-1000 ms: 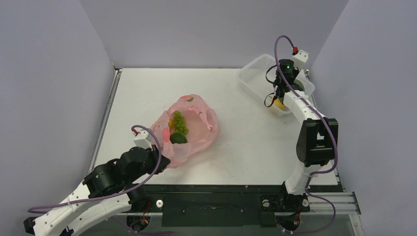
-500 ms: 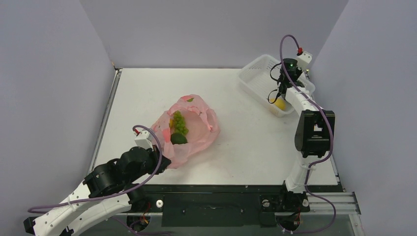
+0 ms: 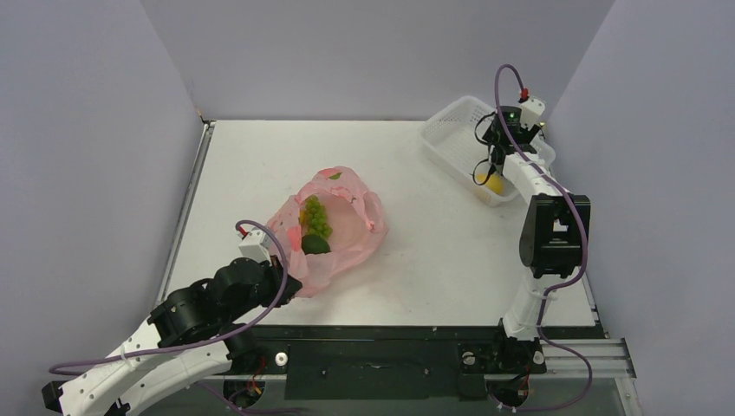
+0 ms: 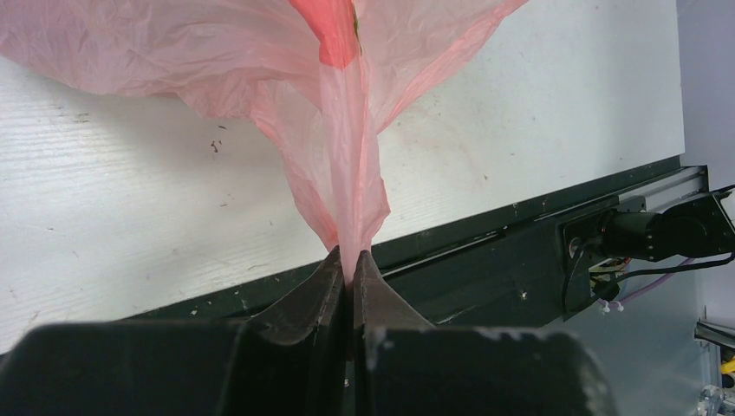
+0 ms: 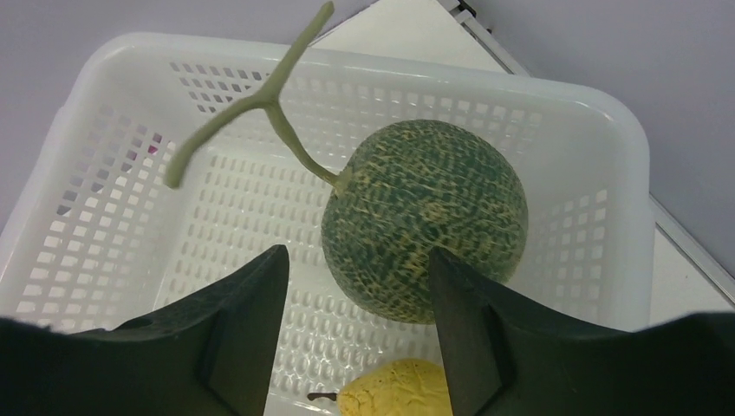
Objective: Take the fake fruits out of the plastic bag
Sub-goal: Place the fake fruit in the bin, then take out the fake fruit from the plastic bag, then place the fake fruit in the bin, then take out the fake fruit from the plastic bag.
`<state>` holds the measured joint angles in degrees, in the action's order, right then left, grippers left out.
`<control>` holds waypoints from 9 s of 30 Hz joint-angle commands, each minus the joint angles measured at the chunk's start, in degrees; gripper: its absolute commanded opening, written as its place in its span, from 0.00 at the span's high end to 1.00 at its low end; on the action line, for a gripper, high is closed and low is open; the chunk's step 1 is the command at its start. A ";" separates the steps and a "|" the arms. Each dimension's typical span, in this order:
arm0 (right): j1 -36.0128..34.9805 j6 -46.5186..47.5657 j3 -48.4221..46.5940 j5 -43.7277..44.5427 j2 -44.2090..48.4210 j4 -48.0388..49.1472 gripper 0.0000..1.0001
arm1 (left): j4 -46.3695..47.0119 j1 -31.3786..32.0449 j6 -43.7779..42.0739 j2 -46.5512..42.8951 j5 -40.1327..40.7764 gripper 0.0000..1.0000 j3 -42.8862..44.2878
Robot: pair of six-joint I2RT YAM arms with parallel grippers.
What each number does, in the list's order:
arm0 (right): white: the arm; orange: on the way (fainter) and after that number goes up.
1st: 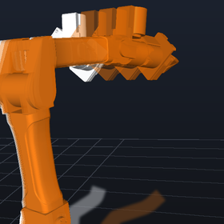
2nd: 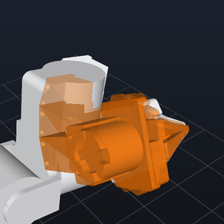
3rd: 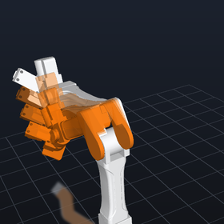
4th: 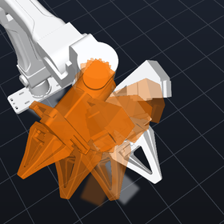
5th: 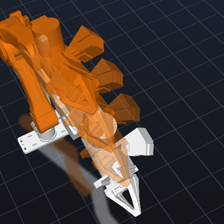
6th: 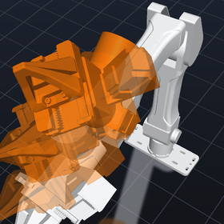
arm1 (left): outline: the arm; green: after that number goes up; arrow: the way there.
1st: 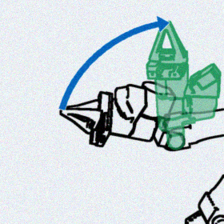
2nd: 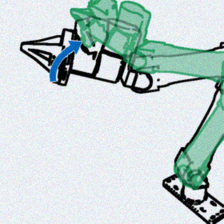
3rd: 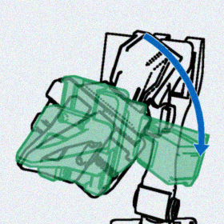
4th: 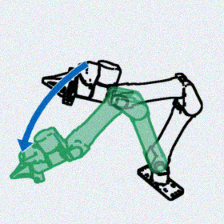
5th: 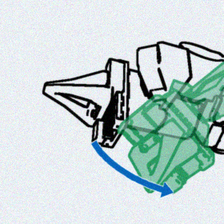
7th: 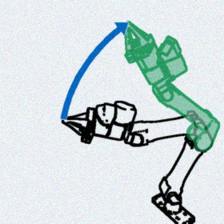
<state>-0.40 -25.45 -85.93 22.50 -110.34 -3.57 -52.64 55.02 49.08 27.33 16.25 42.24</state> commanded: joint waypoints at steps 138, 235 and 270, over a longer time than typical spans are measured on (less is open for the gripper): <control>-60.12 6.12 19.68 -18.52 9.83 21.82 1.00 | -6.53 0.08 7.25 -4.74 2.73 1.00 -0.72; 5.99 0.65 -6.25 -10.21 -5.61 -13.35 0.25 | -2.82 0.13 5.06 -3.36 1.94 1.00 -0.27; -41.77 0.63 20.78 -21.90 28.07 7.86 0.32 | -1.98 0.08 5.84 -4.39 1.94 1.00 -2.14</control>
<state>-35.62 -22.63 -66.22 5.04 -84.84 -2.04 -56.75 55.02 54.26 23.66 17.76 40.47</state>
